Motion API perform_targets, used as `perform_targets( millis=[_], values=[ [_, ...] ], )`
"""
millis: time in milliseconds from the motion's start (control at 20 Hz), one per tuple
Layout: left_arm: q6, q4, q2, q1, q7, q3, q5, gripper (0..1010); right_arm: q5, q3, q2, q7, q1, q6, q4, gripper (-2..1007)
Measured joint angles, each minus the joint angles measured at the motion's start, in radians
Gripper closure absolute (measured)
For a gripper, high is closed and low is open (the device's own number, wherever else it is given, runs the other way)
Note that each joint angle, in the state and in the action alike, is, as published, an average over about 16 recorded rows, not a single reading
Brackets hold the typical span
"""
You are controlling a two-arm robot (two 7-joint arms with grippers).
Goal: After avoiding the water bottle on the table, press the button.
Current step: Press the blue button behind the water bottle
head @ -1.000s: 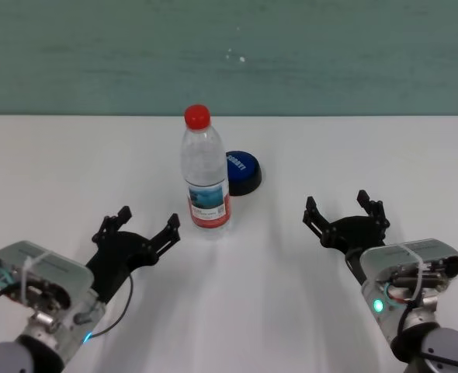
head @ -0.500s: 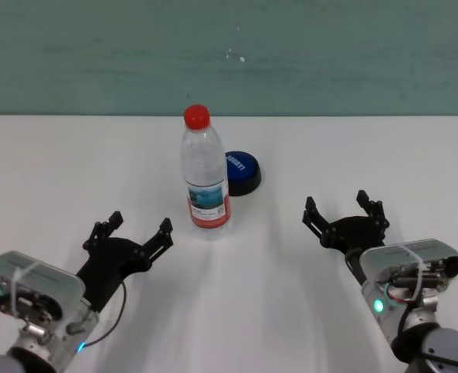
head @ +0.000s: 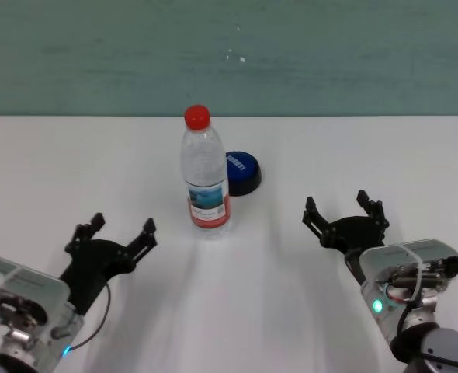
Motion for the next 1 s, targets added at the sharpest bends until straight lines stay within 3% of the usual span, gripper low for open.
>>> perform_targets(
  millis=[450,1000],
  values=[
    [0.005,0.0,0.0,0.002,0.002,-0.033,0.002,6,0.0,0.0,0.0,0.0,0.0,0.0,0.0,2],
    [0.019,0.028,0.01,-0.032,-0.008,-0.061,-0.001,6,0.0,0.0,0.0,0.0,0.0,0.0,0.0,2]
  ],
)
